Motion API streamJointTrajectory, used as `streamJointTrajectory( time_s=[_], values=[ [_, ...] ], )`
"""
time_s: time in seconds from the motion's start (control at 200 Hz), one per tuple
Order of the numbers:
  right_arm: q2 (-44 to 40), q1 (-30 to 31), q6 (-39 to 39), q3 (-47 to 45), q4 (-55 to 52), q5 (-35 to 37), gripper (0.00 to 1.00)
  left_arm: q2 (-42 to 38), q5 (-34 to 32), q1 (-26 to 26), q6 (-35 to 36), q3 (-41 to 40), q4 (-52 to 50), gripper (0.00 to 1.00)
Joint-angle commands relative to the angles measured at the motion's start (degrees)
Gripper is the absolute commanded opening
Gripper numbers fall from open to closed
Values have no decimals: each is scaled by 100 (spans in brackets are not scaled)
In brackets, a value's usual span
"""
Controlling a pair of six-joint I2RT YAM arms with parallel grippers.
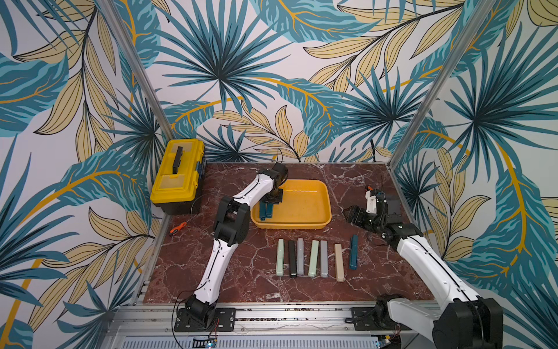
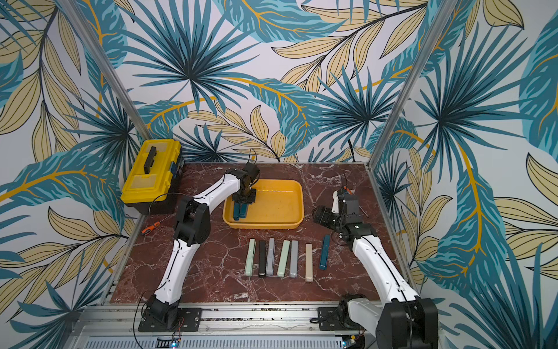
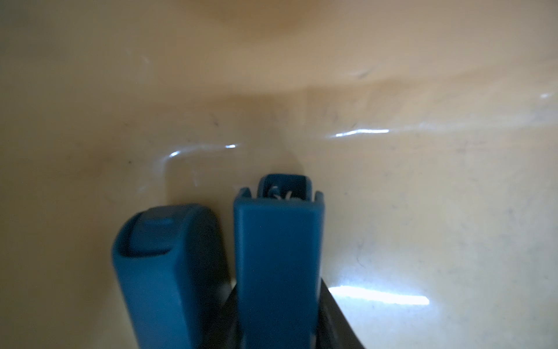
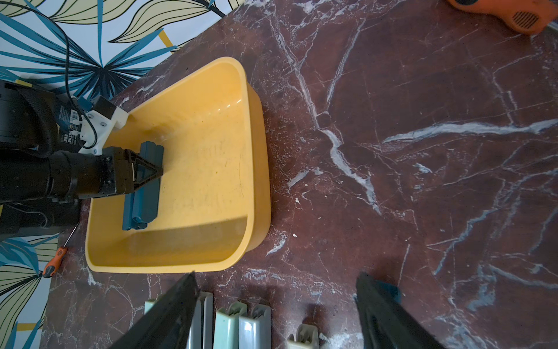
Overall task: Put the pruning pliers into the storage box
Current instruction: Place the pruning pliers in the storage box.
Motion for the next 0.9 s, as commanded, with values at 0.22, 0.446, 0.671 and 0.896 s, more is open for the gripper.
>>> streamJointTrajectory(
  time_s=[0.22,0.446,0.671,0.896],
  values=[
    [48,27,-55,-134,48,44,84,-2,72,28,42,93,54,39],
    [0,25,-34,-136,48,26,84,-245,65,35,6,103,7,42],
    [-37,27,-34,-157,56,1,84,-647,176,36,-63,115,22,44],
    [-68,23,-15,-197,88,-10,84,-910,207,29,-70,121,-65,45]
  ],
)
